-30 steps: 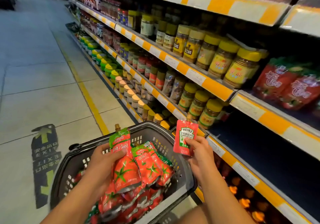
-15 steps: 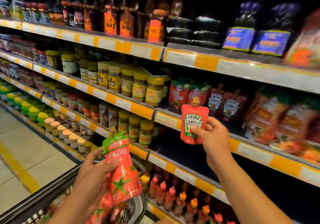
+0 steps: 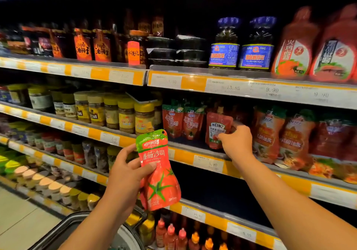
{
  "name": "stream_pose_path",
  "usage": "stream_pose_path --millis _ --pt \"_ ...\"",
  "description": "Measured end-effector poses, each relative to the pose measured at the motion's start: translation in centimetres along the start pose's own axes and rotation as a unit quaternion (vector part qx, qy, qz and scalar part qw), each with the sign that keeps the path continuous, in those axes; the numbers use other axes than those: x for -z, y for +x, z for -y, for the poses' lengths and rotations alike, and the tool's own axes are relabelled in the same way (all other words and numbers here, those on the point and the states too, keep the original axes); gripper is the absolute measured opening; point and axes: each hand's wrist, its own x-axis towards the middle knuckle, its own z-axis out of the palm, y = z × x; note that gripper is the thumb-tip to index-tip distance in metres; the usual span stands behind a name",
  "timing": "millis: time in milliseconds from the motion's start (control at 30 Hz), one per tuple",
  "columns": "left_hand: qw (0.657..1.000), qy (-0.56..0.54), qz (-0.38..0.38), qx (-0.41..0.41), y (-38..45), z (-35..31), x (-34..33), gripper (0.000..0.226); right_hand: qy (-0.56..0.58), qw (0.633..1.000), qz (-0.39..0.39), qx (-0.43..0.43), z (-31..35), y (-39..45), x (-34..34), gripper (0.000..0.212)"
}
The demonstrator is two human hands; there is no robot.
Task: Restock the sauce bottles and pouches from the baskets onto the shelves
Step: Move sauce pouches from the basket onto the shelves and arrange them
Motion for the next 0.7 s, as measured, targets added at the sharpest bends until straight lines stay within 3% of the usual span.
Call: stream_pose_path --millis 133,300,433,600,700 --pt "1.0 0.026 0.016 -0.003 1.2 -0.1 -1.5 0.056 -0.048 0.997 0.01 -0.062 -0.5 1.5 -0.8 0.025" --pt "0.998 0.049 0.039 -0.007 2.1 0.3 -3.0 0.058 -0.129 0.988 0.034 -0.082 -0.7 2.3 -1.2 0.04" --pt "0.997 0.056 0.049 -0.013 2.3 0.8 -4.1 0.054 -0.118 0.992 0.028 -0.029 -0.5 1.5 -0.9 0.022" --pt "0.995 0.061 0.069 -0.025 2.4 1.4 -5.6 0.041 -0.067 0.995 -0.008 0.077 -0.8 -1.7 1.2 0.026" --pt "0.995 0.047 0.086 -0.025 2.0 1.8 -6.7 0.041 0.02 0.992 0.016 0.127 -1.1 -4.7 3.3 0.038"
